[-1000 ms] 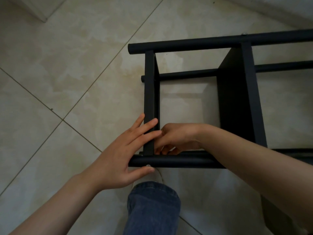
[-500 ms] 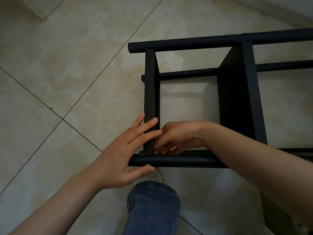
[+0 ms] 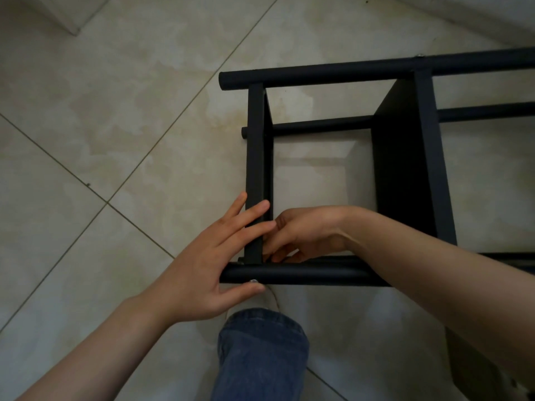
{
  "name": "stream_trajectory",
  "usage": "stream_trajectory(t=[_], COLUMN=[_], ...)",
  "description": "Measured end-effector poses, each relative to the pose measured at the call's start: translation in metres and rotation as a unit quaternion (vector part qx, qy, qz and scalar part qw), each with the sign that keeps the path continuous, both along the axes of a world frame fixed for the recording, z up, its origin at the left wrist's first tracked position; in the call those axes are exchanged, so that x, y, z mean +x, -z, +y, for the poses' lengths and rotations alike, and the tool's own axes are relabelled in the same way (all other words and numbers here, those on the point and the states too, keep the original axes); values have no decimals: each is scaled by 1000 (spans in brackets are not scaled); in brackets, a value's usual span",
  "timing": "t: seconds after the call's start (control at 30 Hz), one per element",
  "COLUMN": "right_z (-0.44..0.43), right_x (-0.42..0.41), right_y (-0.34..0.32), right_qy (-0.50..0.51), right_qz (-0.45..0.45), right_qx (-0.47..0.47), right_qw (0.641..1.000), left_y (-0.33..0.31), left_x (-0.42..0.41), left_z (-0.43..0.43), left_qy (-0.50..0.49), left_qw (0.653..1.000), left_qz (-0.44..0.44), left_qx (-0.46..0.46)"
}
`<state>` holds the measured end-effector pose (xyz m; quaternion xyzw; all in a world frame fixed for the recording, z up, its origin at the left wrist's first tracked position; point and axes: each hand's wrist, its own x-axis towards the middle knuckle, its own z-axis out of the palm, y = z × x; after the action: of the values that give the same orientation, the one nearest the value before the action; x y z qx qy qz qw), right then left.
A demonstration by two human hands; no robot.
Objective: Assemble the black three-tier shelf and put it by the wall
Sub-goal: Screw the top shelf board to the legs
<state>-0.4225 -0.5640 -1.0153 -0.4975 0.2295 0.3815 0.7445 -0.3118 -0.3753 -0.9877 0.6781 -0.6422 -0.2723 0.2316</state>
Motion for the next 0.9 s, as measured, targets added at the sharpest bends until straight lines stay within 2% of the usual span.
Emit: stream_trajectory(t=[0.37,0.57,0.9], right_z=[8,1,3], right_x=[3,0,1], right_y=[-3,-1,0], right_qy=[-3,6,4], right_qz=[-11,-15,-17], right_qx=[-43,-2,-14], right_qw=[999,1000,1000], left_y=[0,1,0], left_x=[0,1,0], left_z=[0,0,0], left_qy=[-1,-2,-8], left_qw=[1000,1000,1000], left_qz=[1,5,9], left_qx=[6,4,3])
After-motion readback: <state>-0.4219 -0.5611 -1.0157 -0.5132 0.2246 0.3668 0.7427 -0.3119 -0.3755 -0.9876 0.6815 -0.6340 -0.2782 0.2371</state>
